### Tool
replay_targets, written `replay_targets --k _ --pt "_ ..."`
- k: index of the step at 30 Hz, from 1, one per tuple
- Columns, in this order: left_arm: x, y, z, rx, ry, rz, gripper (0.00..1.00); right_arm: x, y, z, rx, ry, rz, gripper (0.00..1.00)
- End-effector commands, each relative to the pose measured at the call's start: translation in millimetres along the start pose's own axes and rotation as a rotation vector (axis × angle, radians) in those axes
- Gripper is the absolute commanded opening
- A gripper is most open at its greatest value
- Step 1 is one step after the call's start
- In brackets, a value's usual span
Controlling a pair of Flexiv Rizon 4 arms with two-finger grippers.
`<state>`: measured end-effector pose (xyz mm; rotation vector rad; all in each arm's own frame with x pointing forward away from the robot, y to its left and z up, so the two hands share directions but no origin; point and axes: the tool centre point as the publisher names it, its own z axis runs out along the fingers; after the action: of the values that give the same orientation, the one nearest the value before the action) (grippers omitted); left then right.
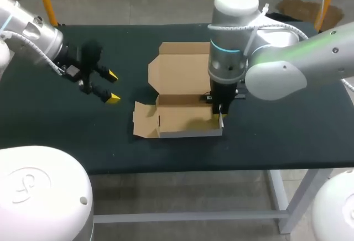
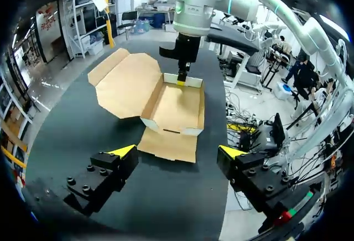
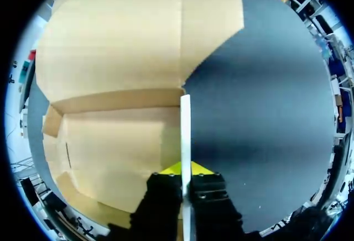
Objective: Assemble the packaging by folding the flat box into shape, placing the metal phone stand inside, and closing the box properly
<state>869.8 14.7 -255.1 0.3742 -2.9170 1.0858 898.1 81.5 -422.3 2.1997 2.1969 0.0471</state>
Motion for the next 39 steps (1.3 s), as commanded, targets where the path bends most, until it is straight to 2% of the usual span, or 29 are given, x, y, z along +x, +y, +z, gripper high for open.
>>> replay_targets --k 1,3,6,7,8,9,10,22,26,31,35,38,39 --pt "18.4 -0.1 5 0.042 -0.125 -0.489 1.0 1 1 -1 0.004 -0.003 0.0 0.0" --pt "20.2 2.1 7 0.072 -0.148 -0.688 1.0 1 1 -1 0.004 -0.003 0.0 0.0" --pt "19.7 8.2 14 0.103 -0.235 -0.884 1.0 1 1 -1 0.004 -0.003 0.0 0.0" --pt "18.4 10.0 16 0.121 -0.214 -0.934 1.0 1 1 -1 0.004 -0.003 0.0 0.0" --pt "16.3 11.7 19 0.116 -0.247 -1.0 1.0 1 1 -1 0.004 -0.003 0.0 0.0" --pt "13.3 12.4 22 0.103 -0.337 -1.067 1.0 1 1 -1 0.004 -0.003 0.0 0.0" --pt "11.9 13.3 24 0.077 -0.399 -1.074 1.0 1 1 -1 0.004 -0.003 0.0 0.0" --pt "11.9 13.3 24 0.077 -0.399 -1.074 1.0 1 1 -1 0.004 -0.003 0.0 0.0" --pt "-0.8 17.9 27 0.137 -0.354 -1.237 1.0 1 1 -1 0.004 -0.003 0.0 0.0" --pt "-11.3 27.9 40 0.128 -0.267 -1.312 1.0 1 1 -1 0.004 -0.003 0.0 0.0" --pt "-15.1 32.2 53 0.11 -0.216 -1.323 1.0 1 1 -1 0.004 -0.003 0.0 0.0" --pt "-16.4 32.1 62 0.091 -0.181 -1.331 0.91 1 1 -1 0.004 -0.003 0.0 0.0" --pt "-16.9 32.1 65 0.085 -0.173 -1.339 0.84 1 1 -1 0.004 -0.003 0.0 0.0"
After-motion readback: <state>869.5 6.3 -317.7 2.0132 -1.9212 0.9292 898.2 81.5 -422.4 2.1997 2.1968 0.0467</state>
